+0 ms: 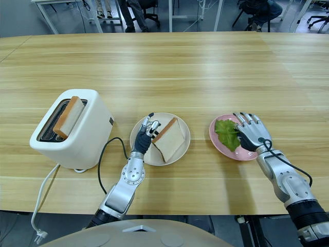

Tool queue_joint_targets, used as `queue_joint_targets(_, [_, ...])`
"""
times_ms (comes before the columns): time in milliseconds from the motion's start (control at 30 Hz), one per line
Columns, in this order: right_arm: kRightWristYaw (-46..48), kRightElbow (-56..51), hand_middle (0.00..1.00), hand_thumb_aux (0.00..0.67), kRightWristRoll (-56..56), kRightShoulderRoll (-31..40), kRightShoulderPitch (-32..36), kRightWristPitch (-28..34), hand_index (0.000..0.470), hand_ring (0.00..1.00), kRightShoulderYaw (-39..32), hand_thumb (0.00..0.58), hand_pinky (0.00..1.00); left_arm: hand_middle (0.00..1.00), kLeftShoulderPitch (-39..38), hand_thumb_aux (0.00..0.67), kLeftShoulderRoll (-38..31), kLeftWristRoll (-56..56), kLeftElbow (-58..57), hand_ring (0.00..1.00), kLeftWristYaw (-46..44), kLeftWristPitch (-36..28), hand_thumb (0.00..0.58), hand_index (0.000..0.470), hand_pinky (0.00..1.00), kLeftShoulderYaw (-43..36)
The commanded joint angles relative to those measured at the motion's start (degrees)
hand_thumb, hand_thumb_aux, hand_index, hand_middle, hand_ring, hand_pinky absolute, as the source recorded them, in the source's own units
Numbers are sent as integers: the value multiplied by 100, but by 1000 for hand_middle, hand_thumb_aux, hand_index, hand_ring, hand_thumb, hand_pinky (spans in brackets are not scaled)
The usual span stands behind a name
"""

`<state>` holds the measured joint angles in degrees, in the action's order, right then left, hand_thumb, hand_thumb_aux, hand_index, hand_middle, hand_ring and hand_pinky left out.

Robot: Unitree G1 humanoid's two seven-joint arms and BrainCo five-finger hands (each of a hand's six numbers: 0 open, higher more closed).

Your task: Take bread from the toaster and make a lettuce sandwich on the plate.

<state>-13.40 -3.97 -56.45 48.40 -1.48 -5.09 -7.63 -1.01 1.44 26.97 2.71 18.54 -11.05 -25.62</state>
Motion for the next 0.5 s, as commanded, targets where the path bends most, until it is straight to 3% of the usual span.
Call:
queue_joint_targets(33, [-55,353,0,670,116,14,188,-135,460,0,151,580,0,0,144,0,-252,941,287,0,-43,-484,0,0,0,-181])
queue_joint_targets(267, [-12,731,0,670,172,-159,394,-279,460,0,144,580,0,0,264,0,-805,2334,691,0,-83,-1180,0,0,0,-79])
queue_joint_targets(500, [194,1167,0,670,183,-601,641,-529,460,0,-152,580,0,0,25,0,-1290,3159,1928,0,-134,-1330,0,0,0,519])
